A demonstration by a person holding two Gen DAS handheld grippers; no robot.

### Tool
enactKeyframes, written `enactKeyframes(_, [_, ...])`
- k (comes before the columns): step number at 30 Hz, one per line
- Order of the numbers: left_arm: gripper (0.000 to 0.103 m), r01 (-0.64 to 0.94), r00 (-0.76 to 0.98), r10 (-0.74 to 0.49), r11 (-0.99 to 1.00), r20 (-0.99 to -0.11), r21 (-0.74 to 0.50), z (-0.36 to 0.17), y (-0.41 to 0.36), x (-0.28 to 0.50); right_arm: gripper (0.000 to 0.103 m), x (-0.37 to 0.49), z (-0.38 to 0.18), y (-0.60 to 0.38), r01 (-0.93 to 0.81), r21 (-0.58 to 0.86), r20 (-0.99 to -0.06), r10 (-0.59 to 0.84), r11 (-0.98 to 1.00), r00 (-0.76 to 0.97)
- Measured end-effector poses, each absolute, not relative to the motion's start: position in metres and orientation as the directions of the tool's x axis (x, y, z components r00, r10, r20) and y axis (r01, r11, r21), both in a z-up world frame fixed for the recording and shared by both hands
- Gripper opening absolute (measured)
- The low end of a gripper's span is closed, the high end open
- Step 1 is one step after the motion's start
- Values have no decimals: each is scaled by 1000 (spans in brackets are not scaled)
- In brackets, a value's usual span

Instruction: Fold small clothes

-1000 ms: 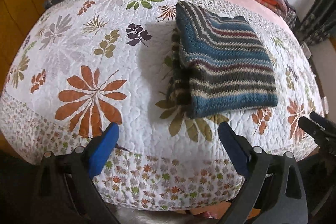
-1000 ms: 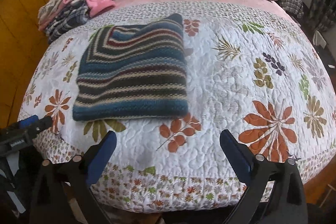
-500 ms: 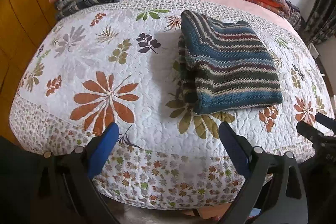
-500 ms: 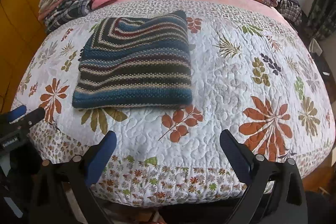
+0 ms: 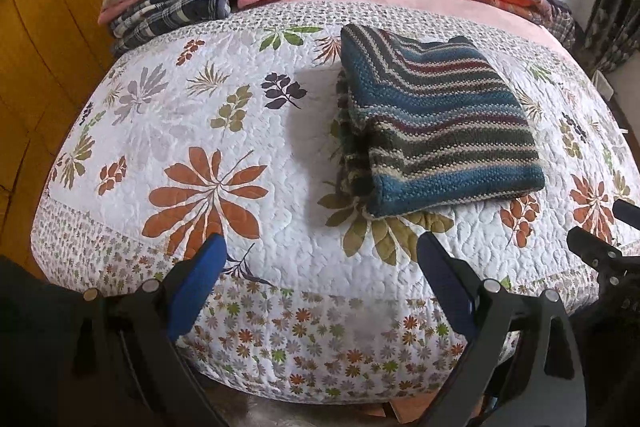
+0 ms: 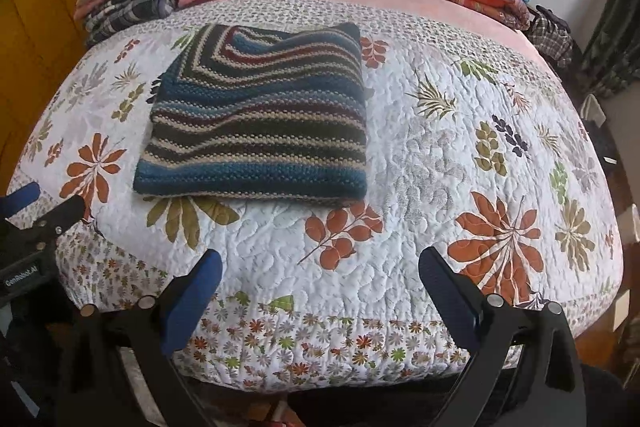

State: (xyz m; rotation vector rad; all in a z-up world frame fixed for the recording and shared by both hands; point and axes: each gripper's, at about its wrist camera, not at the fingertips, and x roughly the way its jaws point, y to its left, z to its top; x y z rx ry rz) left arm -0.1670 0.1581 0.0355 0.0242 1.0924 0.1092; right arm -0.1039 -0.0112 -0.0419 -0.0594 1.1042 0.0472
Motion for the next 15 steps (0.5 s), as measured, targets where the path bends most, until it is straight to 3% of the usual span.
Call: enactKeyframes(15, [95, -32, 540, 142, 988, -830, 149, 48, 132, -168, 99, -96, -37, -22, -22, -10, -891, 2, 1000, 454])
